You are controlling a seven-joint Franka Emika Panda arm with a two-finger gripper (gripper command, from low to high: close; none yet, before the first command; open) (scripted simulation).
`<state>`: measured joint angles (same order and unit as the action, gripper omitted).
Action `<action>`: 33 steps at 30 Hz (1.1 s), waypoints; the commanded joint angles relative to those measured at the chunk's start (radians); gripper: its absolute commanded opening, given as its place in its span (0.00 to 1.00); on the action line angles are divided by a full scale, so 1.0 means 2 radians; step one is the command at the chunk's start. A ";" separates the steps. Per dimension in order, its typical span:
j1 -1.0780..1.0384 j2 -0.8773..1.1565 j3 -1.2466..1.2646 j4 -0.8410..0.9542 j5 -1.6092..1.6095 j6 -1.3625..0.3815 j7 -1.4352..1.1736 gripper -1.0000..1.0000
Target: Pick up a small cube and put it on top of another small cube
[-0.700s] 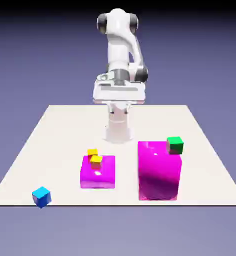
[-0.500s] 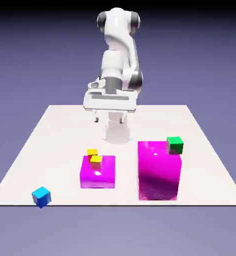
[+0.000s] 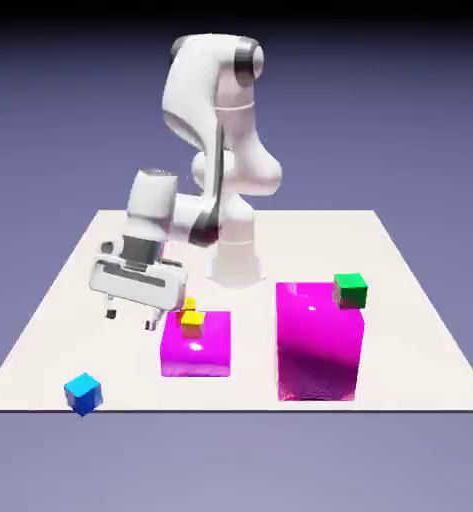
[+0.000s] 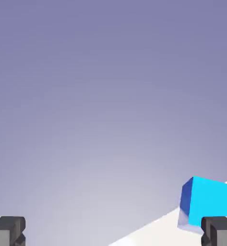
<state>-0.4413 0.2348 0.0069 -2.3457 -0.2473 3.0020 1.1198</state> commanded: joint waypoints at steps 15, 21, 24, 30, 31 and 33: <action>-0.049 0.219 -0.023 0.125 -0.043 0.040 0.068 0.00; -0.066 0.128 -0.001 0.074 -0.037 -0.001 0.057 0.00; -0.052 0.102 0.008 0.064 -0.028 -0.018 0.049 0.00; 0.044 -0.007 0.052 0.033 0.027 -0.092 0.004 0.00; 0.060 -0.025 0.060 0.028 0.036 -0.105 -0.004 0.00; 0.093 -0.061 0.074 0.018 0.055 -0.130 -0.019 0.00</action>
<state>-0.2489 0.1123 0.1559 -2.3105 -0.1381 2.7431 1.0818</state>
